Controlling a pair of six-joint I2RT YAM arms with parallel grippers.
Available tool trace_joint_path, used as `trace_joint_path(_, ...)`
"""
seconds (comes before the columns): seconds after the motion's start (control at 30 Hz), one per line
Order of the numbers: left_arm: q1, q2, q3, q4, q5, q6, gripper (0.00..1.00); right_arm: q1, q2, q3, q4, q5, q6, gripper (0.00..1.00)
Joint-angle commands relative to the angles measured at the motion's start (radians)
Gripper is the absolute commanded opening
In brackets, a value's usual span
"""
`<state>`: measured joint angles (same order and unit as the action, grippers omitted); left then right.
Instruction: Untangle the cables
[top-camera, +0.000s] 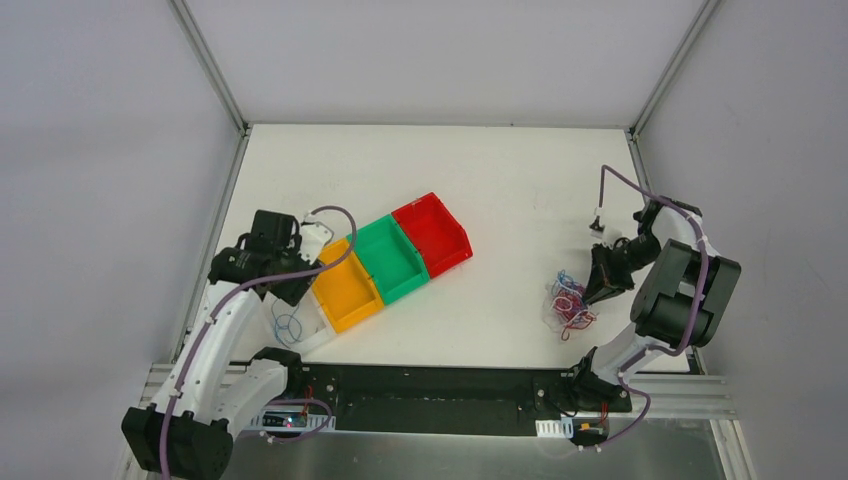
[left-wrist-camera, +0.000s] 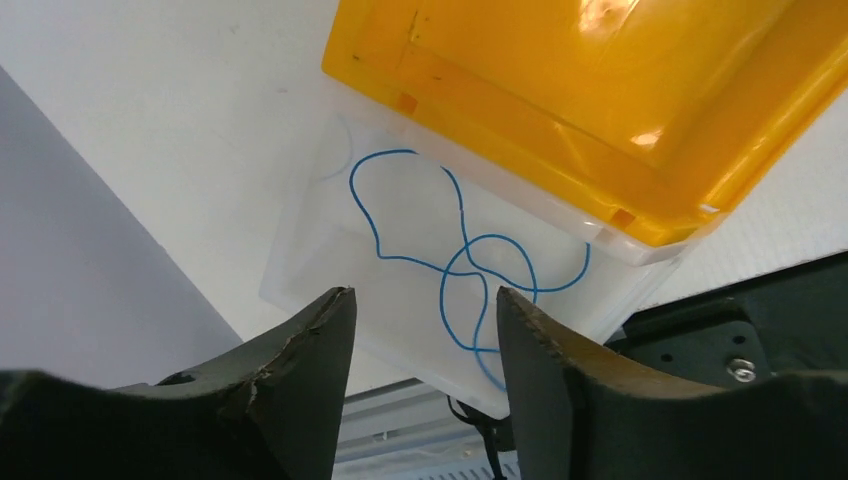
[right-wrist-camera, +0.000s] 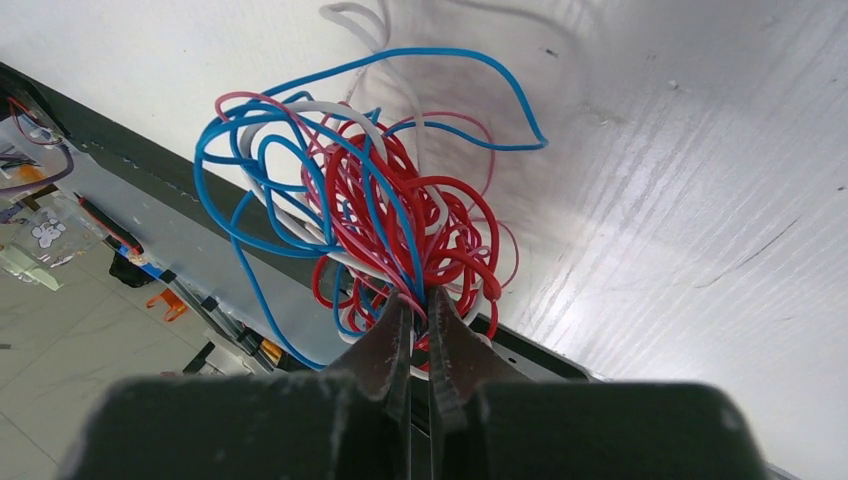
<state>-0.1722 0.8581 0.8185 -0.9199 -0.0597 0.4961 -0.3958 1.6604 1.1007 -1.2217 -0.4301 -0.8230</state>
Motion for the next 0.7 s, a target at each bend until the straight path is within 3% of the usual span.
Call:
trace_joint_path(0.0,0.008,0.065,0.244,-0.042,0.182,-0.065,0.60,-0.005,-0.081,0.006,-0.095,-0.093,-0.019,0.00)
trace_joint_path(0.13,0.005,0.188,0.481,-0.070,0.525,-0.148,0.74,0.005,-0.145,0.017,-0.125,-0.180,-0.032,0.00)
trace_joint_path(0.23,-0.094,0.325,0.593,-0.016,0.803,-0.210,0.73,0.017,-0.205,0.027,-0.143,-0.244,-0.027,0.00)
trace_joint_path(0.33,-0.294,0.445,0.625,0.175,0.863,-0.292,0.71,0.045,-0.264,0.055,-0.199,-0.288,-0.033,0.00)
trace_joint_path(0.47,-0.459,0.594,0.666,0.479,0.938,-0.479,0.65,0.095,-0.331,0.080,-0.289,-0.316,-0.050,0.00)
trace_joint_path(0.57,-0.592,0.613,0.618,0.715,0.900,-0.462,0.65,0.162,-0.368,0.079,-0.327,-0.321,-0.037,0.00)
trace_joint_path(0.67,-0.692,0.643,0.606,0.833,0.873,-0.386,0.58,0.215,-0.384,0.090,-0.332,-0.326,0.000,0.00)
